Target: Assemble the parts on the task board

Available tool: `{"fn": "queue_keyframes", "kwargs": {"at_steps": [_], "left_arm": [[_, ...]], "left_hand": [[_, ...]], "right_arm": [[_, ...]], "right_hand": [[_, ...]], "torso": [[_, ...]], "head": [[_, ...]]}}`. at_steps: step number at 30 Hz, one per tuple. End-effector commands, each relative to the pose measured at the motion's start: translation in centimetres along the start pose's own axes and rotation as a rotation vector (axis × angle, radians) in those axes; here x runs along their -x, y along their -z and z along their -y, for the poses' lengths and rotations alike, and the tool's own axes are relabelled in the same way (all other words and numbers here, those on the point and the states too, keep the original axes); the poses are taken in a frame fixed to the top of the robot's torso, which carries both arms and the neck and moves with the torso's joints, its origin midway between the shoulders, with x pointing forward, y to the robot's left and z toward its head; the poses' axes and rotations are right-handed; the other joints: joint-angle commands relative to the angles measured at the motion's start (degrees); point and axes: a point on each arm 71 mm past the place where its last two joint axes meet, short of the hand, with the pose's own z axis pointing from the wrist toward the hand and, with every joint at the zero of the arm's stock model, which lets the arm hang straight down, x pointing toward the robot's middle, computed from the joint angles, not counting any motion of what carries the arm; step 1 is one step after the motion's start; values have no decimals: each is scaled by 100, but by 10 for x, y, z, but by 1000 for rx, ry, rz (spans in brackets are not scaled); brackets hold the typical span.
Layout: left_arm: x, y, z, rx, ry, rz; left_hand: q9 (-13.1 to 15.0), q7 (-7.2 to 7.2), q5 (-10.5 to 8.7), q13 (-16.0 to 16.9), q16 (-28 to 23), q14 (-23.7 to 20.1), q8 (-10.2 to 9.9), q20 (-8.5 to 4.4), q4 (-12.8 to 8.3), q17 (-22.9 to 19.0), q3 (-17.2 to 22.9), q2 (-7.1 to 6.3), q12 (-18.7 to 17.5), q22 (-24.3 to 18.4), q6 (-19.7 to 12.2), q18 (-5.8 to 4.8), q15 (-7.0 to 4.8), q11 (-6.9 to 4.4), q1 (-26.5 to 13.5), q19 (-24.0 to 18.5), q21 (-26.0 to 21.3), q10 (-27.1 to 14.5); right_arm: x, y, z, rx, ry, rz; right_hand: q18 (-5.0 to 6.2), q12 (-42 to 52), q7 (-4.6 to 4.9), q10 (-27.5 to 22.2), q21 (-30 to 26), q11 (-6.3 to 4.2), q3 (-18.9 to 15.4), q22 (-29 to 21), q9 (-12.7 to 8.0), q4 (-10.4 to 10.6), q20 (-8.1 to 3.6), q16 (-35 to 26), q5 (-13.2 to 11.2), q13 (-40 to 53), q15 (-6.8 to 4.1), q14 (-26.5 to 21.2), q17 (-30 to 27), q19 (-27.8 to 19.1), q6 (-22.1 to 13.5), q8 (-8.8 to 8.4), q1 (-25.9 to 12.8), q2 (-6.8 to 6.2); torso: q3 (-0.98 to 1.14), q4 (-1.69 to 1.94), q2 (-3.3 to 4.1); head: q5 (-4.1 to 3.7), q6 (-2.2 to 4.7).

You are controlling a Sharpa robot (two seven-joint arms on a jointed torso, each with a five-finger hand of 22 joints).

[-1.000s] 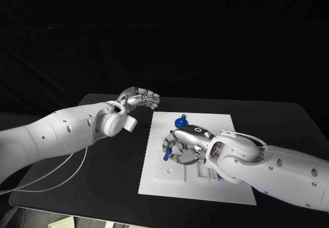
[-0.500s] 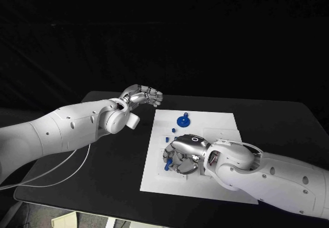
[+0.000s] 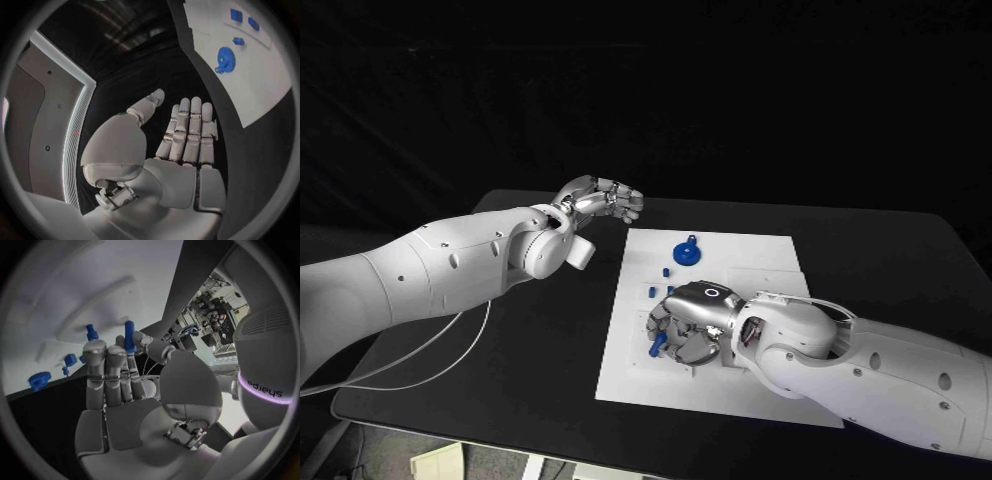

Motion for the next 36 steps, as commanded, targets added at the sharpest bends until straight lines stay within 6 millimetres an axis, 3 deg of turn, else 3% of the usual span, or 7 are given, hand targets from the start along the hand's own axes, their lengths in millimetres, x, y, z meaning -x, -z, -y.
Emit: {"fn": "queue_keyframes", "kwargs": {"at_steps": [1,36], "left_arm": [[-1,0,1,-5,11,-12],[-1,0,1,-3,11,-13]], "left_hand": [[-4,0,-26,-5,-37,9,30,2,10,8,-16,3,-40,6,-34,107,0,5,-42,37,-36,-51],[-8,2,-29,-5,-52,8,32,2,12,30,-16,3,-43,14,-39,105,1,6,-49,39,-46,-54]], "right_arm": [[-3,2,2,-5,26,-31],[-1,7,-2,-19,84,-18]], "right_hand": [[677,28,-12,200,41,-54,-1,113,0,-53,-31,23,14,14,-38,-49,-5,2,40,24,-8,47],[677,32,-22,220,68,-63,0,116,7,-108,-39,50,5,51,-47,-46,-9,9,67,30,-22,47]], "torso": [[-3,1,-1],[-7,3,-1]], "head": [[7,-9],[1,-13]]}}
